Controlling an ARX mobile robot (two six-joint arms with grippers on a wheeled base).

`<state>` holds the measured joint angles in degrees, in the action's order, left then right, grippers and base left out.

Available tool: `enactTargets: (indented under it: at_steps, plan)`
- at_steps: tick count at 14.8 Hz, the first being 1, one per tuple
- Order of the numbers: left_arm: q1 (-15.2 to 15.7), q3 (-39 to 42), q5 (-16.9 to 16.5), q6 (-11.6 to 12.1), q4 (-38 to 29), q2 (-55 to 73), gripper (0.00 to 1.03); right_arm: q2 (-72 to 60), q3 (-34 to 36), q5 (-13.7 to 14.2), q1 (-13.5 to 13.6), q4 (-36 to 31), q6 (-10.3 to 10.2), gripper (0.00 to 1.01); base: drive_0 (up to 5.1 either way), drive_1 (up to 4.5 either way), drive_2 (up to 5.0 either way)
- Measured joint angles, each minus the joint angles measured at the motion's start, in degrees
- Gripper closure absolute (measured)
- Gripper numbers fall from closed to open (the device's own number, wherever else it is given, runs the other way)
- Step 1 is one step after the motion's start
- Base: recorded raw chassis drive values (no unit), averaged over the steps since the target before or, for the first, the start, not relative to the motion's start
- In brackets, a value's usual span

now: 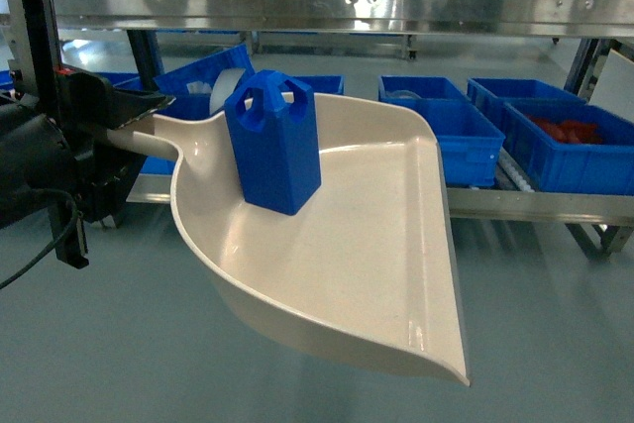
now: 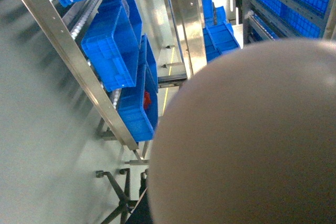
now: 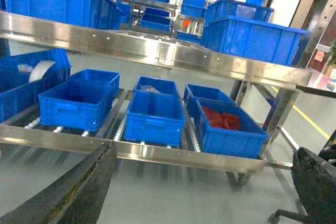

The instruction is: Place part in tray to right shelf

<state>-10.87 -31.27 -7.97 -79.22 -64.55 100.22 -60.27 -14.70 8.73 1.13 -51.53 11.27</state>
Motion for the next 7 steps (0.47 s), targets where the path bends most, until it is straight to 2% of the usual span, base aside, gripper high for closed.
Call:
enactTargets:
  at_steps: [7]
  plan:
    - [0.0,0.0,0.0,0.0,0.2,0.0,0.86,0.0,0.0,0.0,0.0,0.2,0.0,0.03,0.0,0.0,0.0]
